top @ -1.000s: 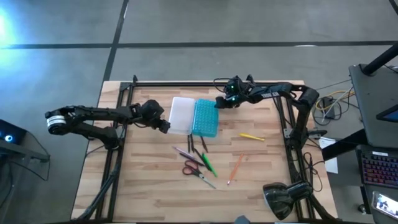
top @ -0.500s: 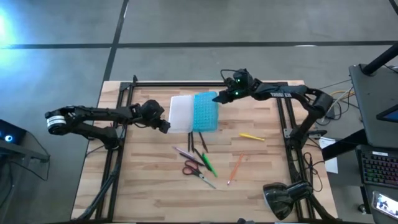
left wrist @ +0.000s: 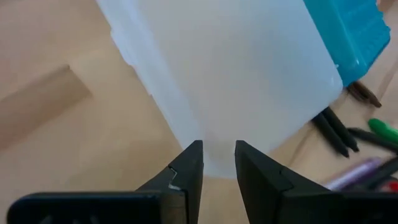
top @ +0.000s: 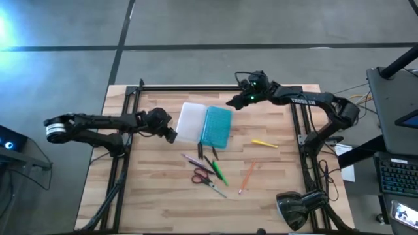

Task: Pick & place school supplies into a supply box
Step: Prepare the blue supply box

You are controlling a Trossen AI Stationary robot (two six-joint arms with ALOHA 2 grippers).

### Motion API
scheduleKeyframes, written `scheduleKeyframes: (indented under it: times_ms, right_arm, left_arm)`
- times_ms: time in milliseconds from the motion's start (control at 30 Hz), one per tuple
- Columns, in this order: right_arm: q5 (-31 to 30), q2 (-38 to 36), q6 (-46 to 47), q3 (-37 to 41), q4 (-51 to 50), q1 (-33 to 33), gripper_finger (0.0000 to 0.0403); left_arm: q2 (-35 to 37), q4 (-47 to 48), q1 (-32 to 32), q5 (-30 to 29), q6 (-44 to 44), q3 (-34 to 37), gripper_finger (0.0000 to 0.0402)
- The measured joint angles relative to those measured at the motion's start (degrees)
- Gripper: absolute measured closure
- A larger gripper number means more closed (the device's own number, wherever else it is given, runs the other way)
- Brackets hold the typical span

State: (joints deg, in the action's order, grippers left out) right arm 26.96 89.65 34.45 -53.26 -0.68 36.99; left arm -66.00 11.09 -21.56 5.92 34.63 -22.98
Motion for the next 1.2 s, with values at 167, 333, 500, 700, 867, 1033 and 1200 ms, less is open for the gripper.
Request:
scheduleKeyframes:
  times_ms: [167, 333, 500, 700, 867, 1033, 1200]
  right_arm:
    - [-4.2, 3.06, -0.01, -0.12, -1.11, 0.07, 0.023]
    - [-4.44, 6.34, 0.18, -1.38, 1.26, 0.04, 0.023]
    - [-2.94, 10.27, -1.2, -6.77, 1.29, -0.01, 0.023]
    - [-2.66, 19.57, -0.86, -18.56, -5.07, 0.03, 0.0235]
    - [-2.68, 27.59, -1.04, -29.87, -13.15, 0.14, 0.0244]
    - [2.22, 35.46, -1.85, -39.36, -21.55, 0.31, 0.0248]
    - [5.21, 40.68, -2.7, -45.87, -27.29, -0.34, 0.0248]
  left_arm:
    - [6.44, 5.17, 2.85, 1.24, 6.79, 0.13, 0.0326]
    - [13.3, 7.4, 5.88, -8.05, 9.92, 0.19, 0.0326]
    - [19.16, 4.88, 7.87, -10.11, 10.65, -1.03, 0.0326]
    - [16.69, 6.56, 13.02, -4.0, 16.75, -0.48, 0.0326]
    - [11.49, 5.44, 17.7, -4.99, 21.04, -0.48, 0.0326]
    - [4.6, 3.07, 18.52, -5.46, 23.07, -0.14, 0.0326]
    - [-1.86, 1.54, 17.73, -10.35, 24.24, -0.11, 0.0326]
